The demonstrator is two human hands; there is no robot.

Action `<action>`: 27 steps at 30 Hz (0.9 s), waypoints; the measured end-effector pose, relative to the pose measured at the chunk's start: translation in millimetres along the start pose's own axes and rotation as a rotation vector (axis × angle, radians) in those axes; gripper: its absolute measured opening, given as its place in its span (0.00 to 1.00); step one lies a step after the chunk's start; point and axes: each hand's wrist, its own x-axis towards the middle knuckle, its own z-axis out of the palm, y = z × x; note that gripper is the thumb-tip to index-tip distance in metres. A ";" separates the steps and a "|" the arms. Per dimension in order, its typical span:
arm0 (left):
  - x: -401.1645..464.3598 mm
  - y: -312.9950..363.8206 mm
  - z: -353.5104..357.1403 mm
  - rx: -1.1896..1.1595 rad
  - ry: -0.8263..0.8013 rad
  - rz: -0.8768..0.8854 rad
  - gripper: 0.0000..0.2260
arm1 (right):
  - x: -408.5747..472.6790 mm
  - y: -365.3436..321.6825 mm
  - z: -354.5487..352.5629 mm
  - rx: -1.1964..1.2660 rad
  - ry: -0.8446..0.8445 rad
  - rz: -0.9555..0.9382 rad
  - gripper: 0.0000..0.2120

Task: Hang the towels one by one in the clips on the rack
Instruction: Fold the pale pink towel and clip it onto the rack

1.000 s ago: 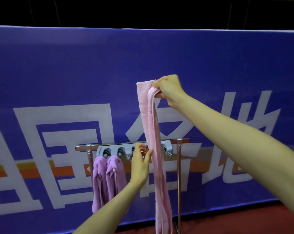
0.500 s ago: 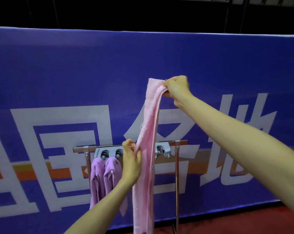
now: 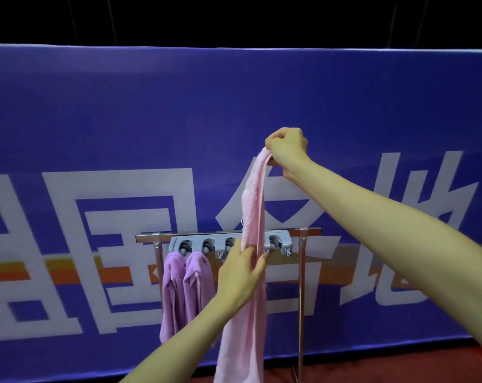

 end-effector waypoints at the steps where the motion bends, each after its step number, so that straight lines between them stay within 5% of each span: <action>1: 1.3 1.0 1.1 0.008 0.003 -0.015 0.13 | -0.8 -0.3 1.5 -0.007 -0.001 0.001 0.10; 13: -1.1 -8.2 5.7 -0.261 -0.087 -0.050 0.03 | -1.5 1.1 -9.1 -0.060 0.014 -0.026 0.10; 18: -2.5 -16.8 4.1 -0.303 -0.033 0.074 0.12 | -0.6 2.3 -12.2 -0.084 0.017 -0.025 0.10; 27: 8.2 -8.7 13.7 0.005 -0.011 0.014 0.10 | -1.2 2.9 -6.2 -0.086 0.015 -0.047 0.10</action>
